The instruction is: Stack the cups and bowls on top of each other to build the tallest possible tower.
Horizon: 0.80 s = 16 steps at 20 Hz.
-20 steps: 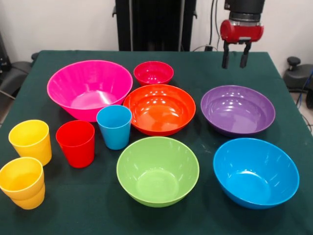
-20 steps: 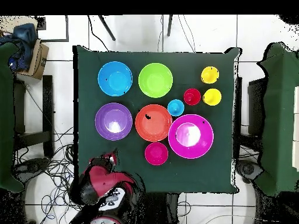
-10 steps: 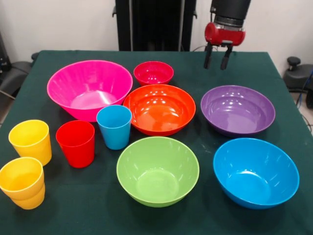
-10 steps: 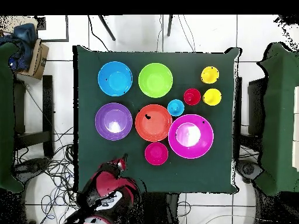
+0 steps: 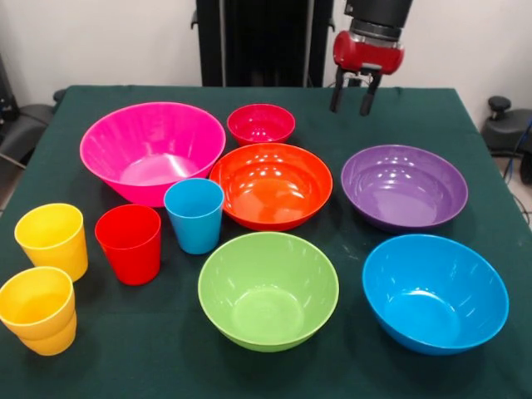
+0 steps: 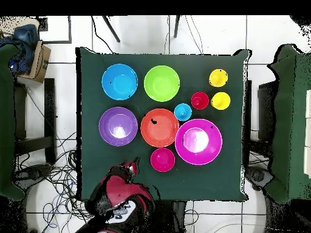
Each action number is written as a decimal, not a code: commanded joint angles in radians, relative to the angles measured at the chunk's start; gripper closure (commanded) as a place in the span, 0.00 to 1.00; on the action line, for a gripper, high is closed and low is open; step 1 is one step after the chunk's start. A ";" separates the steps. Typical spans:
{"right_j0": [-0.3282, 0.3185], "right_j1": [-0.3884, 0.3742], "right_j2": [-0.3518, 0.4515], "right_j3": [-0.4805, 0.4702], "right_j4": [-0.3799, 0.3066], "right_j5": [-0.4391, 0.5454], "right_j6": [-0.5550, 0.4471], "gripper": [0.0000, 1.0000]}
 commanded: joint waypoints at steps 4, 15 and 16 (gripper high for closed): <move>-0.134 -0.148 0.127 -0.006 -0.162 0.131 0.063 0.00; -0.262 -0.129 0.103 0.028 -0.392 0.054 0.048 0.00; -0.276 -0.134 0.110 0.032 -0.415 0.054 0.048 0.00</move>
